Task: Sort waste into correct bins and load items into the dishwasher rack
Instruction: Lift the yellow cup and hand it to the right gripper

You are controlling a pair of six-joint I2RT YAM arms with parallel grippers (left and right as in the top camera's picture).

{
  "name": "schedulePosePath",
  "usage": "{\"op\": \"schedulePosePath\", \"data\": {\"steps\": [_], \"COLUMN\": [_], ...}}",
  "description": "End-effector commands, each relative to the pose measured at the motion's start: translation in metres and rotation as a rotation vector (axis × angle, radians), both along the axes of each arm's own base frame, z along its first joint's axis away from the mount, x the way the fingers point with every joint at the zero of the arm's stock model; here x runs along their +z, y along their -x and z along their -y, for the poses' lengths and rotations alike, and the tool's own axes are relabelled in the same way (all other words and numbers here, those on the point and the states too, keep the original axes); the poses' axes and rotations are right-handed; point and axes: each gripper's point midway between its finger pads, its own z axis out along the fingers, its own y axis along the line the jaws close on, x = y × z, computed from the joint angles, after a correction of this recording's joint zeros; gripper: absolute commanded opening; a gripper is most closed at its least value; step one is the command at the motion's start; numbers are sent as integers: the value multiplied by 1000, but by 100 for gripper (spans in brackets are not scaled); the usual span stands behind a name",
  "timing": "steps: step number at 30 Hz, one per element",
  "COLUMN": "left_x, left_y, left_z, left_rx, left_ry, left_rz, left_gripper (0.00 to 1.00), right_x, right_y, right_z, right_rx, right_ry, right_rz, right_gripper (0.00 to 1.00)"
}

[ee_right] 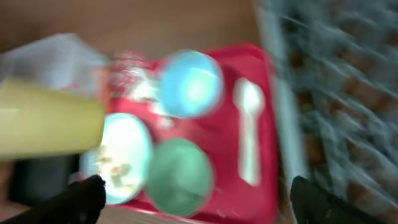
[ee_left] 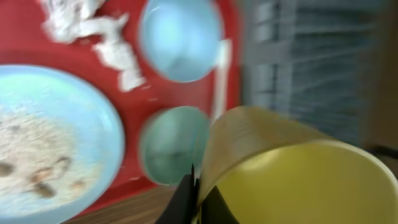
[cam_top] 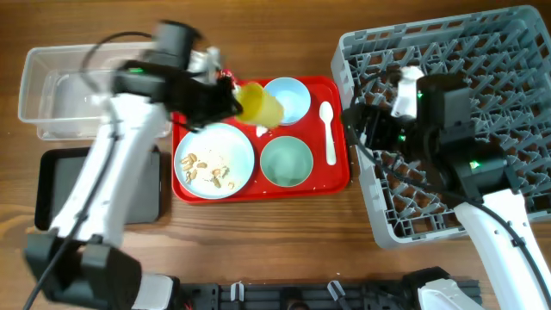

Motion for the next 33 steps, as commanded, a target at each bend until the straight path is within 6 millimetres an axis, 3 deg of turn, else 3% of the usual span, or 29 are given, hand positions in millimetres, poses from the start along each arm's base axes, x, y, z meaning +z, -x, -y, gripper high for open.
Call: {"op": "schedulePosePath", "data": {"steps": [1,4,7,18,23,24,26,33], "left_x": [63,77,93,100,97,97,97,97], "left_y": [17,22,30,42,44,44,44,44], "left_z": [16,15,21,31,36,35,35,35], "left_rx": [-125,-140,-180,-213,-223,-222,-222,-222], "left_ry": [479,571,670,718,702,700,699,699], "left_rz": [-18,-32,-45,-89,-92,-93,-92,-92], "left_gripper": [4,4,4,4,4,4,4,4], "right_x": [46,73,86,82,99,101,103,105], "right_y": [20,26,29,31,38,40,40,40], "right_z": [-54,-75,-91,-141,-146,-146,-146,-146], "right_rx": [386,529,632,844,909,923,928,929], "right_ry": [-182,-289,-346,-447,-491,-496,-496,-495], "right_rz": [163,263,324,371,432,443,453,466], "right_gripper": [94,90,88,84,71,72,83,83]}}
